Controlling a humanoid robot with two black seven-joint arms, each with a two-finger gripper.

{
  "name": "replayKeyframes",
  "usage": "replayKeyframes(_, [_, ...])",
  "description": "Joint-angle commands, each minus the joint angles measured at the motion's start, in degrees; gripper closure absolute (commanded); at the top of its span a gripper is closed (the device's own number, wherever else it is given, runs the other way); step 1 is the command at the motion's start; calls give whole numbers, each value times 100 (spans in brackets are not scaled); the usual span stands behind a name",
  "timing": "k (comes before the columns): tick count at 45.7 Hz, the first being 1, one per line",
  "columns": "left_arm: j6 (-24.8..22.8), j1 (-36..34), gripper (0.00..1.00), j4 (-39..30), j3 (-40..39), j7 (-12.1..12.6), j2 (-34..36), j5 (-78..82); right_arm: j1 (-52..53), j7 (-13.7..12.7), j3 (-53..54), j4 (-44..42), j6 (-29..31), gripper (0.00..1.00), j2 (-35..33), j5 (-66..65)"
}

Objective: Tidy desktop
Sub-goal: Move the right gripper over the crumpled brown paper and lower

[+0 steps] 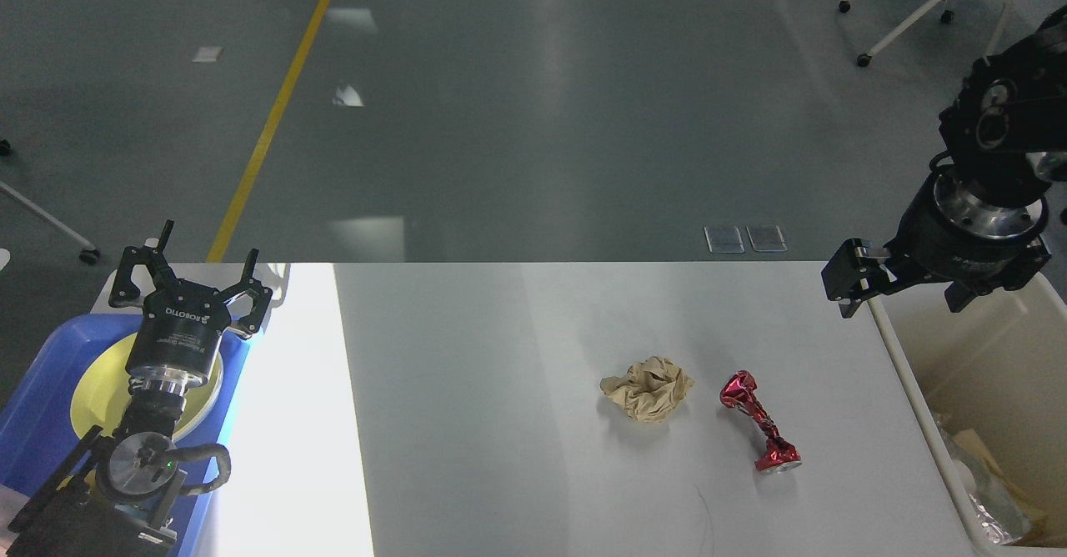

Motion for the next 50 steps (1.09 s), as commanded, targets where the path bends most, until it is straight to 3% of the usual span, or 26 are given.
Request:
replayKeyframes(1, [-10,0,3,0,1,-10,-1,0,599,-378,30,684,-67,0,172,393])
replayKeyframes(36, [-1,0,3,0,1,-1,-1,0,556,-220,443,650,-190,0,568,1140])
replayKeyframes(50, [-10,0,3,0,1,-1,-1,0,-1016,-264,1006,-483,-436,0,1016,2142])
